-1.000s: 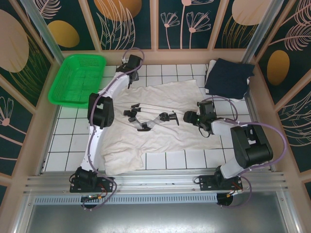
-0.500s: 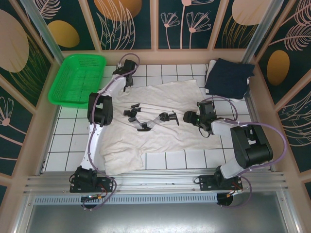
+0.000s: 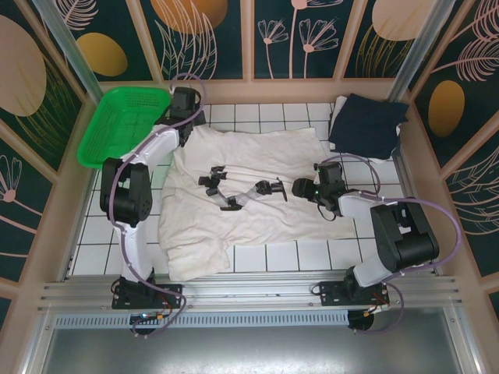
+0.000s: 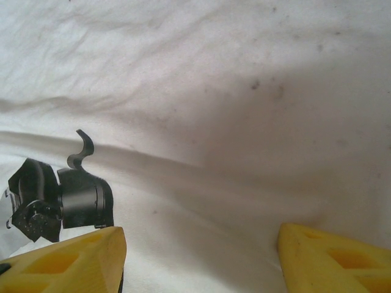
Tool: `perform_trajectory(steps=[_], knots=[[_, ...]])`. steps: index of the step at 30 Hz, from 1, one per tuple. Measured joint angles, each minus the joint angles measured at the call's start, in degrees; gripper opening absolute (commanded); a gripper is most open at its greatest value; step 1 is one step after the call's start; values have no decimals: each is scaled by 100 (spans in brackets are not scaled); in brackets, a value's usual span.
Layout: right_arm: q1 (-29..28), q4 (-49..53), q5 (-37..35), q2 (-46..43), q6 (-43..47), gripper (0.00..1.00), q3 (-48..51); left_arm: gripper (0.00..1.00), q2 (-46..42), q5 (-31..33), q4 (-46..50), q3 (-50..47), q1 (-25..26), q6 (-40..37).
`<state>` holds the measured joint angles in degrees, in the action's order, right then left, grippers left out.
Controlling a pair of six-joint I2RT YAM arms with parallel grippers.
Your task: Fold and stack the t-shirts
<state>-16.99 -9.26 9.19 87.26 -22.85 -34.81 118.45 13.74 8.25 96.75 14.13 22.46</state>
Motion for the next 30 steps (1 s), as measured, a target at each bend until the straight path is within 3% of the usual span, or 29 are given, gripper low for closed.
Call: perform_trajectory(steps=[2,3,8,13,22,30], knots=[[0,0,0,0,-2,67,0,79,420,219,118,442,-94,120],[0,0,0,0,0,67,0,81,734,334,269,743,-131,184],[-4,2,9,0,2,67,0,77,1585,498,892,1115,-240,350],[-15,2,7,0,7,67,-4,77,1478,525,1058,848,-212,358],[-15,24,-225,297,46,67,-382,67,1425,737,1384,796,-203,317],[-15,153,-540,173,-55,67,-111,61,1572,1086,1725,557,-197,337]])
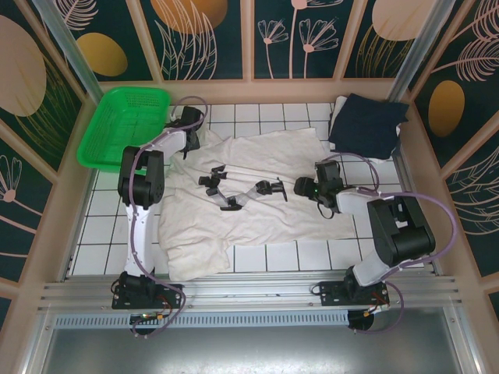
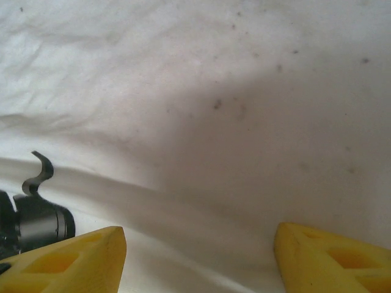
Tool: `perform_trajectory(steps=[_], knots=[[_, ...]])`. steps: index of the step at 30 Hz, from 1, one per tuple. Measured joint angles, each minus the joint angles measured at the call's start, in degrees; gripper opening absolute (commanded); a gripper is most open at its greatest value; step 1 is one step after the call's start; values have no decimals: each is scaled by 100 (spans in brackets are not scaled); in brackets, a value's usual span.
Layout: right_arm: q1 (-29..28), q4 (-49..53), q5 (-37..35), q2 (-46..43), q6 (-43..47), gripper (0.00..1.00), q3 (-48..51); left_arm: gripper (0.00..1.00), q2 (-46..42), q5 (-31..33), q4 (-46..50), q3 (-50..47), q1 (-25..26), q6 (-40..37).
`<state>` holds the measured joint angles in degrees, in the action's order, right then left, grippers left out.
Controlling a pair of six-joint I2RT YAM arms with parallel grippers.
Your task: Fold and stack the t-shirts
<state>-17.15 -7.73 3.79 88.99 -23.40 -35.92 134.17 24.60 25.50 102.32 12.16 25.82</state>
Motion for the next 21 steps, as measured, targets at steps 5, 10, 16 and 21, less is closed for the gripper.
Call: perform_trajectory(steps=[5,10,16,21], knots=[[0,120,-96,-501,-149,67,420,54,-155,214,-35,-278,0,28],[0,382,-138,-859,-245,67,535,53,-160,396,249,-214,-4,46],[0,409,-68,-1097,-243,67,505,72,-168,243,713,87,17,42],[-4,304,98,-1080,-240,67,396,73,-133,-164,852,785,254,35]])
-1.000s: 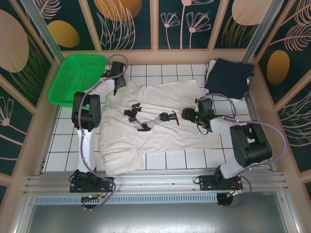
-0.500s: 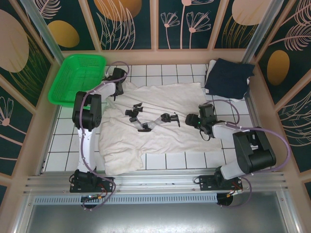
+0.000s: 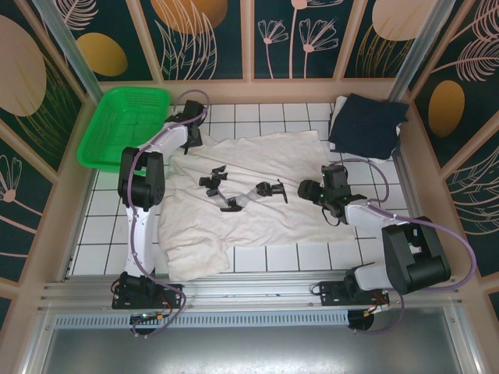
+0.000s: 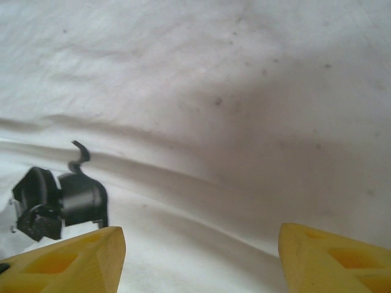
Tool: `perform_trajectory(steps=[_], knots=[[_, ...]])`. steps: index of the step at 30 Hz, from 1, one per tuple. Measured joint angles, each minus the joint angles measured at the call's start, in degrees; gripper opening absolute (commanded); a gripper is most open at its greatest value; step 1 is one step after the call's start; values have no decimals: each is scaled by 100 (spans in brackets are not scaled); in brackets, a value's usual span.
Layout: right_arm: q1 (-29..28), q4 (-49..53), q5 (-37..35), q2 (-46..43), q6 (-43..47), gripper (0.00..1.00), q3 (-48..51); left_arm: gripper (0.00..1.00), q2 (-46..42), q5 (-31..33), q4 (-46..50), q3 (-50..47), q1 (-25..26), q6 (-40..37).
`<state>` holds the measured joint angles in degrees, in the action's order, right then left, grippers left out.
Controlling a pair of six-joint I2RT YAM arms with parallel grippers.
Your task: Fold and stack the t-shirts
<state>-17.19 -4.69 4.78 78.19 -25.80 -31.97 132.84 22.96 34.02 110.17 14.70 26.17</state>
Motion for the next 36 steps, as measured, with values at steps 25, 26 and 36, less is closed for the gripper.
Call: perform_trajectory(steps=[25,26,36], knots=[[-48,-310,323,264,20,67,-105,0,1233,-852,-433,1349,68,-212],[-50,-308,328,275,20,67,-105,0,986,-1005,-745,942,68,-254],[-61,-378,378,275,17,67,-105,58,-70,-1141,-2736,-579,-85,-142]])
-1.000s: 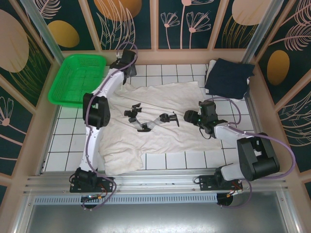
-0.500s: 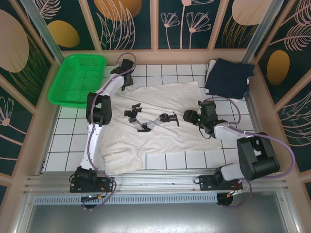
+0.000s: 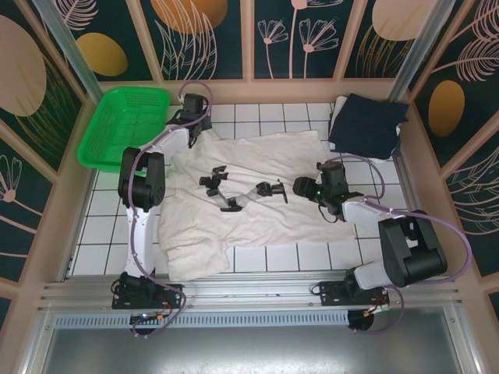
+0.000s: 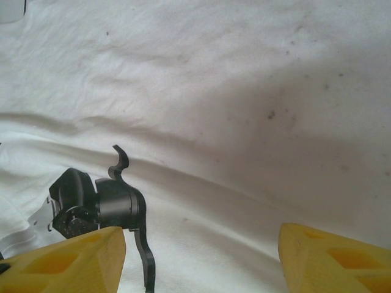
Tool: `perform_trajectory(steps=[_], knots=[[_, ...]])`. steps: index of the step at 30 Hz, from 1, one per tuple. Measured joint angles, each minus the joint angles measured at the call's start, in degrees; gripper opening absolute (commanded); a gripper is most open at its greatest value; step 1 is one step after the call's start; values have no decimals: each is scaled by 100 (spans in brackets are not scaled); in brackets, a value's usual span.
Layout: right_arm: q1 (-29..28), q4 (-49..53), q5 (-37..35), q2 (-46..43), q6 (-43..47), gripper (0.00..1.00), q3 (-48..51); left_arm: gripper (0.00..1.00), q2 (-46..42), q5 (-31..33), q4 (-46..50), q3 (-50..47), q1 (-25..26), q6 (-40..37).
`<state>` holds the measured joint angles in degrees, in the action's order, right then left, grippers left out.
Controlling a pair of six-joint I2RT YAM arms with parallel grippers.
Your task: Fold and stack the t-shirts
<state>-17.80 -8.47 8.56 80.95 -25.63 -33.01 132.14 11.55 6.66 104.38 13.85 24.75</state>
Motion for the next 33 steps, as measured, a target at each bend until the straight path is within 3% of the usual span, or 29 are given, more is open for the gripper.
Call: perform_trajectory(steps=[5,9,20,31,33], knots=[[0,-13,13,2,4,67,0,59,391,599,407,358,-72,160],[0,-17,13,9,22,67,0,51,732,1082,1110,815,-79,236],[0,-11,11,177,131,68,-44,48,881,1740,2398,964,-90,280],[0,-20,11,177,173,68,-186,42,841,2361,2671,809,-136,332],[0,-20,11,177,170,68,-186,37,776,2376,2671,704,-138,341]])
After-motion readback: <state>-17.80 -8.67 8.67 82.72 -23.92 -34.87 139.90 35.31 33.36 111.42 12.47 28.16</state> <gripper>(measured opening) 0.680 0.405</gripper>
